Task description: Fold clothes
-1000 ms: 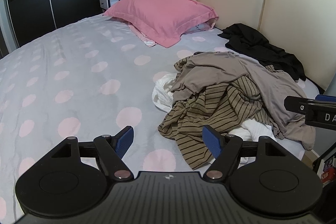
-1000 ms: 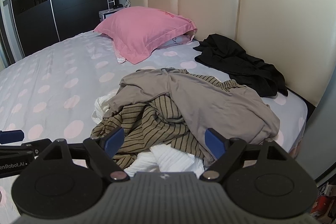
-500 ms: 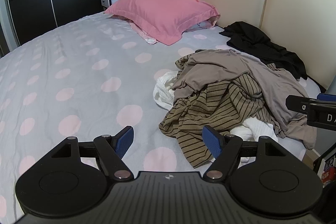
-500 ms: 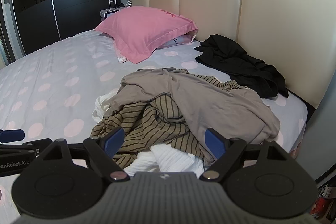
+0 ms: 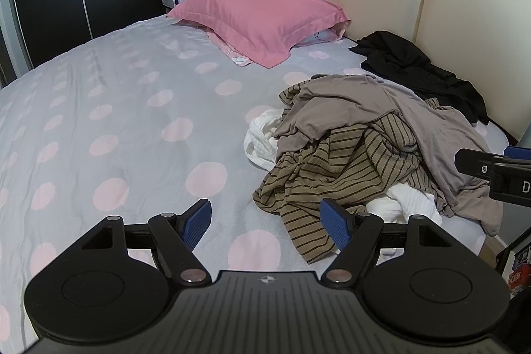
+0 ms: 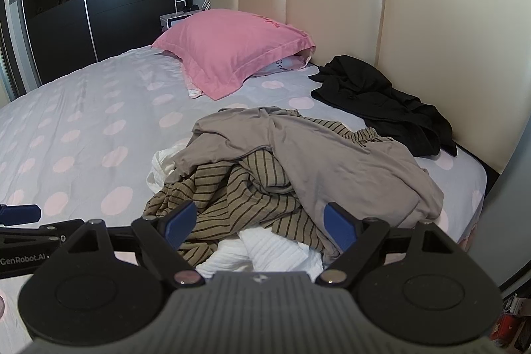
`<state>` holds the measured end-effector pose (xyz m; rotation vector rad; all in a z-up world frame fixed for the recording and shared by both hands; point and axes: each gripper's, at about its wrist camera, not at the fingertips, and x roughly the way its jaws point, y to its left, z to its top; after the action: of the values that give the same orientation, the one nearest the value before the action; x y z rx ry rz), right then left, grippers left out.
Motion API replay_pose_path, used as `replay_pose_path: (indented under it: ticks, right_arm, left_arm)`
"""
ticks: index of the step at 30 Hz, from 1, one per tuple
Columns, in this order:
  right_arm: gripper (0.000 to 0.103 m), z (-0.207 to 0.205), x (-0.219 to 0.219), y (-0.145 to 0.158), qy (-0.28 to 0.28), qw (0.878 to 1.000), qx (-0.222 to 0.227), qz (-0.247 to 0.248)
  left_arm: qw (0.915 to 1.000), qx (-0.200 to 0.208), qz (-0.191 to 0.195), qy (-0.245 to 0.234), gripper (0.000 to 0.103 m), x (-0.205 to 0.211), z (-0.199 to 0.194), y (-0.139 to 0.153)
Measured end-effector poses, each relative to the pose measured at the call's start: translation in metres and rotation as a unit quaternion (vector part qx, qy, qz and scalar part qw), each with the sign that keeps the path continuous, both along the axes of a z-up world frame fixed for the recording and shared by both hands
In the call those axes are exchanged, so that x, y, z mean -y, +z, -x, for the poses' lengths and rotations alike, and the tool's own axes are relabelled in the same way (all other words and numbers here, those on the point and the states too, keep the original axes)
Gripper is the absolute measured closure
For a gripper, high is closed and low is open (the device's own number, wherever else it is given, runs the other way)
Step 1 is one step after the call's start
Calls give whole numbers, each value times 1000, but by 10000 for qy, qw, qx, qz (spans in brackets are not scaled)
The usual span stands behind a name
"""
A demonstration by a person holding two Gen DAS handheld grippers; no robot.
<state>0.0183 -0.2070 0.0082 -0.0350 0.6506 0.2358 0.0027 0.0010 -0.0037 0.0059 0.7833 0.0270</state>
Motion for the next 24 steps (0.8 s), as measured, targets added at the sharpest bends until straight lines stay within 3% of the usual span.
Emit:
replay_pose_path:
  ticks: [24]
  right_arm:
    - [17,-2,-4,-3,91,9999,-71,78]
  left_arm:
    - [9999,-150,-5,46,32,-4,-4,-6]
